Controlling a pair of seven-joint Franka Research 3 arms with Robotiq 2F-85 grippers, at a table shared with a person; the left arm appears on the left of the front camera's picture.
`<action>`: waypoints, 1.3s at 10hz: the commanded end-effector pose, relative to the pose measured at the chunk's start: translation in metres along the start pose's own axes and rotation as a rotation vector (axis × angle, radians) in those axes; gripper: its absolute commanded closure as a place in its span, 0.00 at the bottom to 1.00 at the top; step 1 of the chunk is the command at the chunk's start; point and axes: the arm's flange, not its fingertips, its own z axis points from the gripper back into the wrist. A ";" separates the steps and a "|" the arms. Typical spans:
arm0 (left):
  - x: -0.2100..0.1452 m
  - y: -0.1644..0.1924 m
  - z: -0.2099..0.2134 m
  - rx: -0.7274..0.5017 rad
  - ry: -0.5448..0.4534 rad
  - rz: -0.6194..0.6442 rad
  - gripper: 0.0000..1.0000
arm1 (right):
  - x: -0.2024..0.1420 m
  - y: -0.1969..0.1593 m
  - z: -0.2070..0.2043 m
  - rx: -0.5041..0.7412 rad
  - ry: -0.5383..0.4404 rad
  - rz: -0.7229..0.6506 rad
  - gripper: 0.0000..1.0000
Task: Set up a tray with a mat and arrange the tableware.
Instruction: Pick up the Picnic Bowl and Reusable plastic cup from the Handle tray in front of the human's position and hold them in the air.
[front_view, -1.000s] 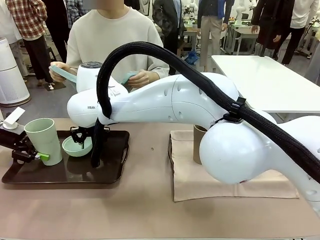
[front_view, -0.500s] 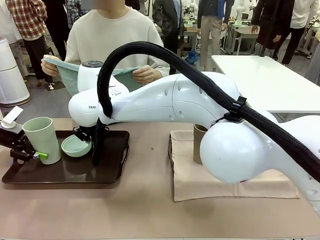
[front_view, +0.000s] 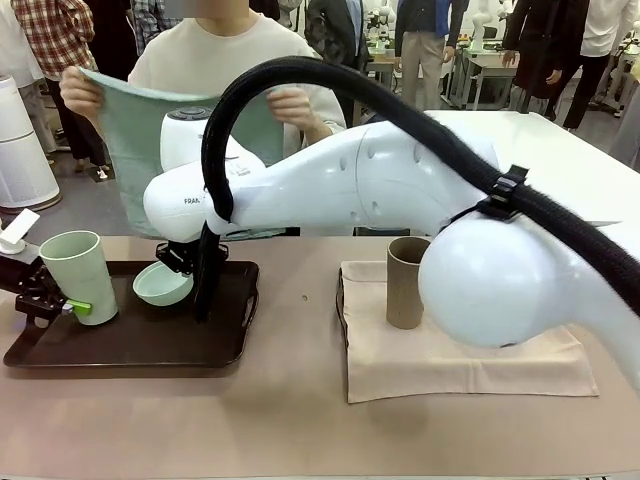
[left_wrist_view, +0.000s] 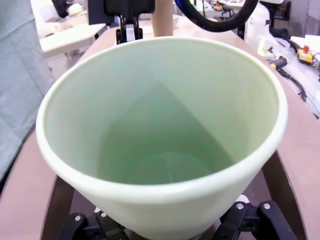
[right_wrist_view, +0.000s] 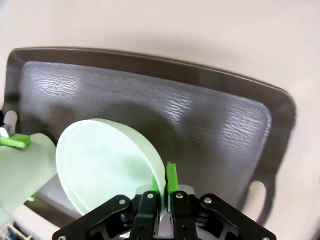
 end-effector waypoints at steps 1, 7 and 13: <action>0.014 -0.010 0.008 0.003 -0.003 -0.004 1.00 | -0.025 -0.032 0.028 0.021 0.076 -0.055 0.98; 0.144 -0.066 0.025 0.025 0.065 -0.048 1.00 | -0.119 -0.082 0.149 -0.047 0.057 -0.253 0.98; 0.212 -0.097 0.043 0.058 0.093 -0.080 1.00 | -0.167 -0.051 0.225 0.006 -0.167 -0.277 0.98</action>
